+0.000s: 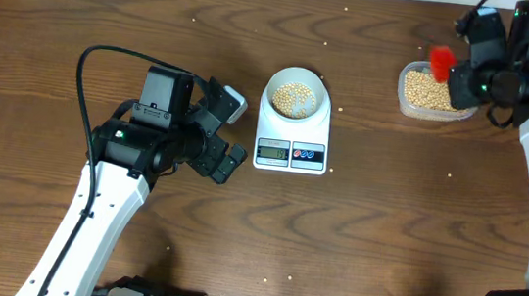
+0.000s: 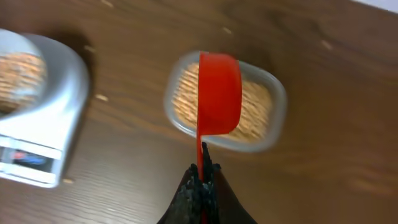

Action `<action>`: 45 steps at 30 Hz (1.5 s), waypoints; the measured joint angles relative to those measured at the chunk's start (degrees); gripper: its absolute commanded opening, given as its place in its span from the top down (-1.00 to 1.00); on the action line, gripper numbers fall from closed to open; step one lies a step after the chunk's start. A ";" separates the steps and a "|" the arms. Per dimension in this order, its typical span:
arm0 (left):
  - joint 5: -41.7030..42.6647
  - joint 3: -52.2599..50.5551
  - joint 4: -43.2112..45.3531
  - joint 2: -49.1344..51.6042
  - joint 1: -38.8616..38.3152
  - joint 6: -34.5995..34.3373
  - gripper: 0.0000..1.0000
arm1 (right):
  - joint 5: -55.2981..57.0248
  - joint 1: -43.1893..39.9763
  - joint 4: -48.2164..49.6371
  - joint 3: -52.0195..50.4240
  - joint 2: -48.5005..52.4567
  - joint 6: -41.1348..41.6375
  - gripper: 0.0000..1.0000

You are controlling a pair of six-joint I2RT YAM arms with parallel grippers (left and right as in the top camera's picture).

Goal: Scoop item into bowl and weigh 50g on scale
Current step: 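Move the empty red scoop back right to the bean tub, then push the red scoop into the beans again with the right gripper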

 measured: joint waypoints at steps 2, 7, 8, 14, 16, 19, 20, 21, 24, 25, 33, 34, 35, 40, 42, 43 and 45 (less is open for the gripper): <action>0.00 0.00 0.00 0.00 0.00 -0.02 -0.98 | 3.37 0.02 -0.57 0.02 0.09 0.50 0.98; 0.00 0.00 -0.02 0.00 0.00 -0.02 -0.98 | 10.78 0.02 -1.62 0.02 2.32 2.21 0.98; 0.02 0.00 0.00 0.00 0.00 0.00 -0.98 | 11.80 0.04 -1.44 0.02 3.52 2.51 0.98; 0.02 0.00 0.00 0.00 0.00 0.00 -0.98 | 15.26 1.36 1.09 0.02 9.99 3.28 0.99; 0.00 0.00 0.00 0.00 0.00 0.00 -0.98 | 16.72 2.43 2.45 0.02 11.93 3.52 0.99; 0.00 0.00 -0.02 0.00 0.00 0.00 -0.98 | 18.67 3.69 4.46 0.02 13.86 3.76 0.97; 0.02 0.00 -0.02 0.00 0.00 0.00 -0.98 | 19.21 4.17 5.05 0.02 14.40 3.78 0.97; 0.02 0.00 0.00 0.00 0.00 -0.02 -0.98 | 19.63 4.39 5.46 0.02 14.95 3.80 0.97; 0.00 0.00 0.00 0.00 0.00 0.00 -0.98 | 20.35 4.85 5.55 0.02 16.48 3.93 0.97; 0.02 0.00 0.00 0.00 0.00 0.00 -0.98 | 20.44 4.90 5.49 0.02 17.07 3.96 0.97; 0.00 0.00 0.00 0.00 0.00 0.00 -0.98 | 14.25 5.25 5.27 0.02 20.41 3.98 0.98; 0.00 0.00 0.00 0.00 0.00 0.00 -0.98 | 13.16 5.20 5.53 0.02 20.44 3.98 0.98; 0.02 0.00 0.00 0.00 0.00 0.00 -0.98 | 12.09 5.20 5.75 0.02 20.44 3.98 0.98; 0.00 0.00 0.00 0.00 0.00 0.00 -0.98 | 7.56 4.87 5.84 0.02 20.44 4.00 0.98; 0.00 0.00 0.00 0.00 0.00 0.00 -0.98 | 6.03 4.28 5.84 0.02 20.44 3.98 0.98; 0.02 0.00 0.00 0.00 0.00 0.00 -0.98 | 5.11 3.93 5.84 0.02 20.44 4.00 0.98; 0.00 0.00 0.00 0.00 0.00 -0.02 -0.98 | 2.95 2.93 5.79 0.02 20.41 3.98 0.98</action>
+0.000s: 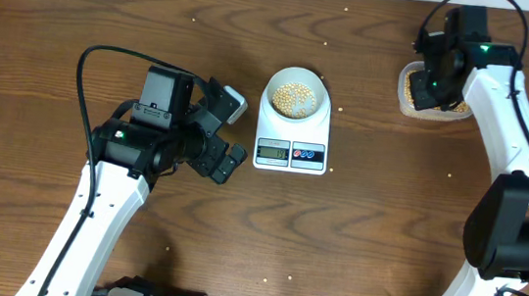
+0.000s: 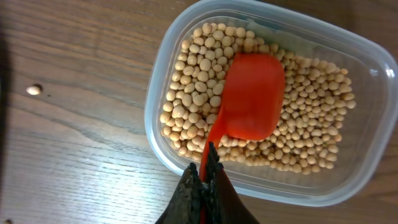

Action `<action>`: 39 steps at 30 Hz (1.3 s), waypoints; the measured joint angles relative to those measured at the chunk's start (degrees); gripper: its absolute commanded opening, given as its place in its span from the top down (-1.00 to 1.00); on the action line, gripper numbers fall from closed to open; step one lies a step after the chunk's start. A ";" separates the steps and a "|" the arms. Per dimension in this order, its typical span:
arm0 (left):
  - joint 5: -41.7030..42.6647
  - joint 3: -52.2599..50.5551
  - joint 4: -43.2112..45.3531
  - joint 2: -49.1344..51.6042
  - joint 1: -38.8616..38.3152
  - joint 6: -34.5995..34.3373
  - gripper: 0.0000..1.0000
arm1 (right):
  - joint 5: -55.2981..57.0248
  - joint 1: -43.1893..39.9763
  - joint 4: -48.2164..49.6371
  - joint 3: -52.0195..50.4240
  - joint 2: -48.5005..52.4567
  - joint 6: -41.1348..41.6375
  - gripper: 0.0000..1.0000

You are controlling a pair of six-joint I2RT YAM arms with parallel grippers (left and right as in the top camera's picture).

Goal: Scoop item into bowl and weigh 50g on scale
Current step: 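Push the red scoop into the beans again with the right gripper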

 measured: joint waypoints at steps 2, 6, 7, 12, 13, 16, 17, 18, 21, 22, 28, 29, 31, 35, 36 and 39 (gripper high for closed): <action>0.00 0.00 0.00 0.00 0.00 0.00 -0.98 | -2.23 -1.09 -0.07 0.00 -0.02 0.00 0.98; 0.00 0.00 0.00 0.00 0.00 0.00 -0.98 | -7.54 -3.80 -0.11 0.00 -0.33 0.00 0.98; 0.00 0.00 0.00 0.00 0.00 0.02 -0.98 | -8.92 -4.55 -0.20 0.00 -0.44 0.02 0.98; 0.00 0.00 0.00 0.00 0.00 0.00 -0.98 | -16.74 -8.52 -2.27 0.11 -0.48 -0.04 0.98; 0.00 0.00 0.00 0.00 0.00 0.00 -0.98 | -18.03 -9.25 -2.54 0.11 -0.48 -0.02 0.98; 0.00 0.00 -0.02 0.00 0.00 0.02 -0.98 | -21.20 -10.99 -3.41 0.11 -0.48 -0.09 0.98; 0.00 0.00 0.00 0.00 0.00 0.02 -0.98 | -22.05 -11.41 -3.85 0.11 -0.48 -0.11 0.98; 0.00 0.00 0.00 0.00 0.00 0.00 -0.98 | -22.71 -11.80 -4.28 0.11 -0.48 -0.15 0.98; 0.00 0.00 0.00 0.00 0.00 0.02 -0.98 | -24.17 -12.55 -4.50 0.11 -0.48 -0.28 0.98; 0.00 0.00 0.00 0.00 0.00 0.02 -0.98 | -24.68 -12.74 -4.59 0.11 -0.48 -0.28 0.98; 0.00 0.00 0.00 0.00 0.00 0.02 -0.98 | -26.73 -13.86 -5.20 0.09 -0.48 -0.28 0.98; 0.00 0.00 0.00 0.00 0.00 0.02 -0.98 | -27.02 -13.97 -5.27 0.09 -0.48 -0.28 0.98; 0.00 0.00 0.00 0.00 0.00 0.00 -0.98 | -27.45 -14.27 -5.29 0.09 -0.48 -0.26 0.98; 0.00 0.00 0.00 0.00 0.00 0.02 -0.98 | -28.11 -15.30 -5.53 0.09 -0.48 -0.22 0.98; 0.00 0.00 -0.02 0.00 0.00 0.02 -0.98 | -28.30 -15.50 -5.53 0.09 -0.48 -0.17 0.98; 0.00 0.00 -0.02 0.00 0.00 0.02 -0.98 | -28.94 -16.37 -5.55 0.07 -0.48 0.17 0.98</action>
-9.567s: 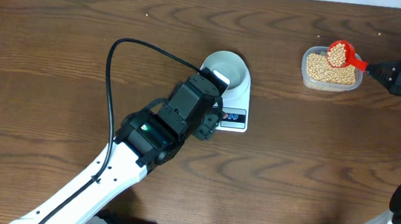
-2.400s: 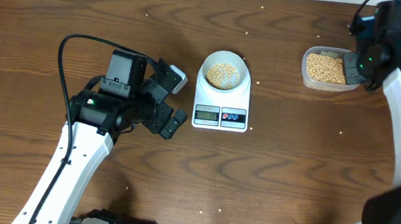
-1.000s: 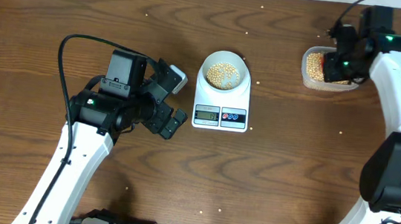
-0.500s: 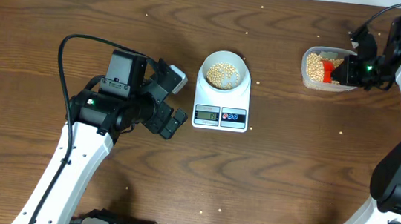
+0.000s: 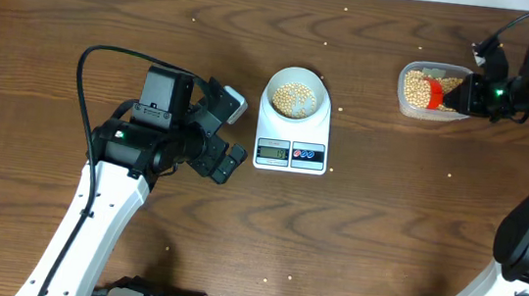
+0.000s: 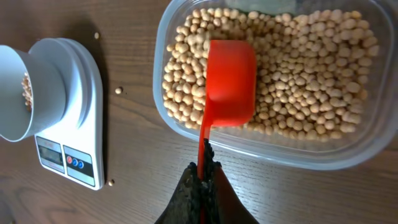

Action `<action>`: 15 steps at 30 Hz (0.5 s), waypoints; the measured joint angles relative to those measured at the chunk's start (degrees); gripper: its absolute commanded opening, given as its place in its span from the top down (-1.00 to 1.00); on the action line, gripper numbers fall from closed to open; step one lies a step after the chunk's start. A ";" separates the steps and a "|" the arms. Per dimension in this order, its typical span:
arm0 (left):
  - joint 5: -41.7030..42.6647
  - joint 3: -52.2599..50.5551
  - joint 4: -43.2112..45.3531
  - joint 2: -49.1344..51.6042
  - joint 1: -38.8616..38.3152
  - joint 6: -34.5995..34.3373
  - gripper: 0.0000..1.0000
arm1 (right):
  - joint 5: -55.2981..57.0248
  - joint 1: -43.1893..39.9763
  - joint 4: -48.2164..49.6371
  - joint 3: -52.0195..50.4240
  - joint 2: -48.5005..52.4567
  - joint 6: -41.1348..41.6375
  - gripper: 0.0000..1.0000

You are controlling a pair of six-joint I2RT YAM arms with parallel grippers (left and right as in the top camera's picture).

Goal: Scoop item into bowl and weigh 50g on scale
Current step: 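Push the red scoop into the beans again with the right gripper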

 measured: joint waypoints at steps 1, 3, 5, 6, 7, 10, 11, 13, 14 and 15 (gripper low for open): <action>0.00 0.00 0.00 0.00 0.00 0.00 -0.98 | -0.15 -0.26 0.04 -0.04 0.00 0.04 0.98; 0.02 0.00 0.02 0.00 0.00 0.00 -0.98 | -0.48 -0.87 0.09 -0.24 0.00 0.22 0.98; 0.00 0.00 0.00 0.00 0.00 0.00 -0.98 | -1.01 -1.49 0.15 -0.52 0.00 0.28 0.98; 0.02 0.00 0.02 0.00 0.00 0.00 -0.98 | -1.33 -1.84 0.42 -0.74 0.00 0.35 0.98; 0.00 0.00 0.02 0.00 0.00 0.00 -0.98 | -1.70 -2.19 0.81 -1.05 0.00 0.44 0.98; 0.00 0.00 0.02 0.00 0.00 -0.02 -0.98 | -3.30 -3.23 2.49 -2.45 0.00 0.92 0.98; 0.00 0.00 0.02 0.00 0.00 -0.02 -0.98 | -3.82 -3.54 2.95 -2.91 0.00 1.20 0.98; 0.00 0.00 0.02 0.00 0.00 -0.02 -0.98 | -5.33 -4.39 3.96 -3.89 0.00 1.64 0.99; 0.00 0.00 0.02 0.00 0.00 0.00 -0.98 | -6.05 -4.85 4.42 -4.37 0.00 1.81 0.98; 0.00 0.00 0.02 0.00 0.00 0.00 -0.98 | -6.56 -5.25 4.85 -4.74 0.00 2.03 0.98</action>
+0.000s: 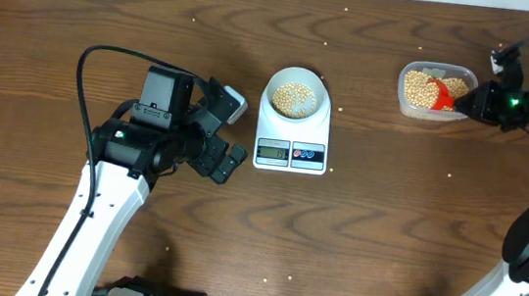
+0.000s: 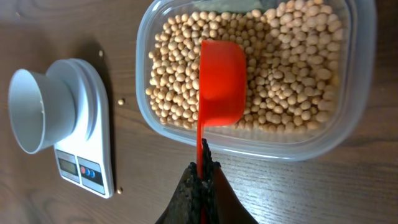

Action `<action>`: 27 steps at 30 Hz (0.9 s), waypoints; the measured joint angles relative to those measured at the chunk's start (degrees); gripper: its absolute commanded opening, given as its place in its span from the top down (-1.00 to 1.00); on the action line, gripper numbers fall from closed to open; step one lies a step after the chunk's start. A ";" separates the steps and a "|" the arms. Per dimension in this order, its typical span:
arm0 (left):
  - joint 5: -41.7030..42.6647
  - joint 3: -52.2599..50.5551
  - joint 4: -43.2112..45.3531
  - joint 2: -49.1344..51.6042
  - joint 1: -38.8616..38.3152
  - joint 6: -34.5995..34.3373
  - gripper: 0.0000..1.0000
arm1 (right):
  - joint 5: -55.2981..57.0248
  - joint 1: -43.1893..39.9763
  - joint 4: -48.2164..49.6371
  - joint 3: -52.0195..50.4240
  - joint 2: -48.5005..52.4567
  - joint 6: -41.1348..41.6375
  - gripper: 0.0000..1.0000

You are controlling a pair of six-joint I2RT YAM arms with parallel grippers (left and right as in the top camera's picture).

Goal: Scoop item into bowl and weigh 50g on scale
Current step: 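Push the red scoop into the beans again with the right gripper, then lift the full red scoop out of the tub with the right gripper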

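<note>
My right gripper [image 2: 202, 167] is shut on the thin handle of a red scoop [image 2: 221, 81], whose cup lies underside up over the soybeans in a clear plastic tub [image 2: 249, 146]. Overhead, the red scoop [image 1: 439, 95] sits in the tub [image 1: 435, 89] at the far right. A white bowl [image 1: 296, 95] part-filled with soybeans stands on the white scale [image 1: 290, 151] at the table's middle; the bowl [image 2: 37, 109] and scale [image 2: 87, 168] also show at the left of the right wrist view. My left gripper [image 1: 234, 135] hangs left of the scale, fingers apart, holding nothing.
Stray soybeans lie scattered on the brown wooden table [image 1: 384, 230], one [image 2: 121, 101] between scale and tub. The left arm's black cable loops at the left. The table's back edge runs just beyond the tub.
The right gripper has drawn back to the right and the scoop's cup has shifted slightly in the tub. The left arm, bowl and scale have not moved.
The right gripper held the red scoop above the tub. Then the scoop was down among the beans, seen from close up. After that the wrist was farther back with the cup still over the beans, and now farther right again. The left arm stayed still throughout.
</note>
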 measured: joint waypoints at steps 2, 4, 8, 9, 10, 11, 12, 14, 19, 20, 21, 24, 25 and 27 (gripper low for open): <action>0.02 0.00 -0.02 0.00 0.00 -0.02 -0.98 | -0.83 -0.87 0.98 -0.76 0.00 0.50 0.98; 0.00 0.00 0.00 0.00 0.00 0.00 -0.98 | -1.51 -1.77 1.92 -1.25 0.00 1.31 0.98; 0.00 0.00 -0.02 0.00 0.00 -0.02 -0.98 | -3.58 -2.89 2.99 -1.27 0.00 2.21 0.98; 0.00 0.00 -0.02 0.00 0.00 0.00 -0.98 | -4.26 -3.04 3.23 -1.27 0.00 2.40 0.98; 0.00 0.00 -0.02 0.00 0.00 0.00 -0.98 | -5.11 -3.19 3.50 -1.29 0.00 2.49 0.98; 0.00 0.00 0.00 0.00 0.00 0.00 -0.98 | -5.88 -3.28 3.87 -1.29 0.00 2.58 0.98; 0.02 0.00 0.00 0.00 0.00 0.00 -0.98 | -6.64 -3.34 4.22 -1.29 0.00 2.67 0.98; 0.00 0.00 0.00 0.00 0.00 0.00 -0.98 | -8.13 -3.37 4.94 -1.29 0.00 2.99 0.98; 0.02 0.00 0.00 0.00 0.00 0.00 -0.98 | -12.81 -3.41 7.19 -1.29 0.00 3.93 0.98; 0.02 0.00 0.00 0.00 0.00 0.00 -0.98 | -13.64 -3.41 7.50 -1.29 0.00 4.15 0.98; 0.00 0.00 0.00 0.00 0.00 0.00 -0.98 | -14.40 -3.41 7.65 -1.29 0.00 4.31 0.98; 0.02 0.00 0.00 0.00 0.00 0.00 -0.98 | -16.41 -3.43 7.69 -1.29 0.00 4.76 0.98; 0.02 0.00 0.00 0.00 0.00 0.00 -0.98 | -16.94 -3.43 7.69 -1.29 0.00 4.94 0.98; 0.02 0.00 0.00 0.00 0.00 0.00 -0.98 | -17.79 -3.45 7.69 -1.29 0.00 5.18 0.98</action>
